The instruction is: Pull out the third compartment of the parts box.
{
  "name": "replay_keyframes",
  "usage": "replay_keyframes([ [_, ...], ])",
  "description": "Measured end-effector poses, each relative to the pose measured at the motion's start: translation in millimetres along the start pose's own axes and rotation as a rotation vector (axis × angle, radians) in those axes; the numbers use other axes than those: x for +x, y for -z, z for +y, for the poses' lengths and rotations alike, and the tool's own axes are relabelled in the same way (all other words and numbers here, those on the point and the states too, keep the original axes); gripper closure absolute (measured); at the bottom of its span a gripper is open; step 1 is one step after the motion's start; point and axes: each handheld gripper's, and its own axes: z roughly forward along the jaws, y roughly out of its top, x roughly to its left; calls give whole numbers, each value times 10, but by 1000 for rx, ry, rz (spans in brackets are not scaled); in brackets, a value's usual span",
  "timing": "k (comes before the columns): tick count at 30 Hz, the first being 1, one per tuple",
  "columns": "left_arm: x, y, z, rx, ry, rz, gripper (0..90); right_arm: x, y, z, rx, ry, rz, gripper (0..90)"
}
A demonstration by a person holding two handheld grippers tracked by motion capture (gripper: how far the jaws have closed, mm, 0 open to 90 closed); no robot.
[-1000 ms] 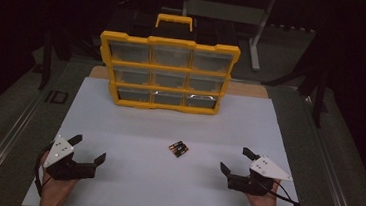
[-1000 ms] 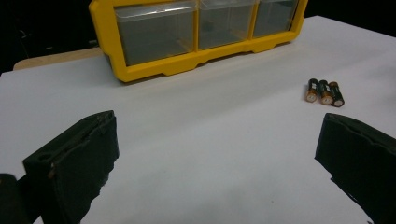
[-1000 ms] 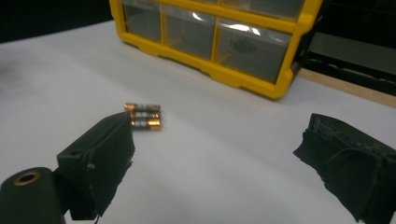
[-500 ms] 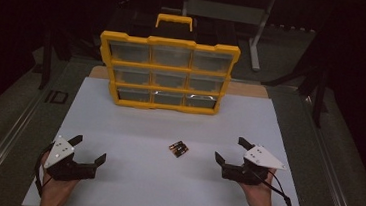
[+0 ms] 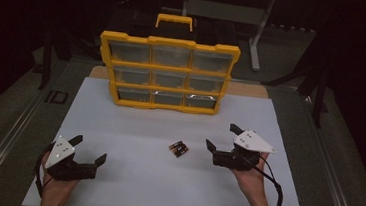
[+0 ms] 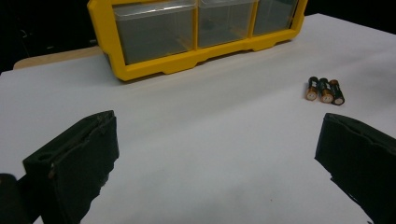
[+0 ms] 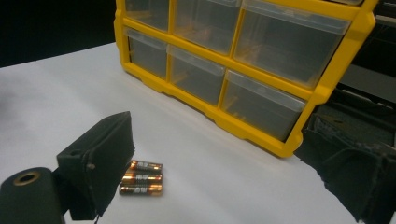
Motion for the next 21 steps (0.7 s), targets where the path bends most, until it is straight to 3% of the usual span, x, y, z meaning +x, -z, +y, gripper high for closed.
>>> replay_keyframes([
  [11,-3,-2,1,-2,-2,3,0,-29,-119,136,2,12,-16,89],
  [21,4,-1,1,-3,1,6,0,-21,-354,343,13,46,-24,83],
])
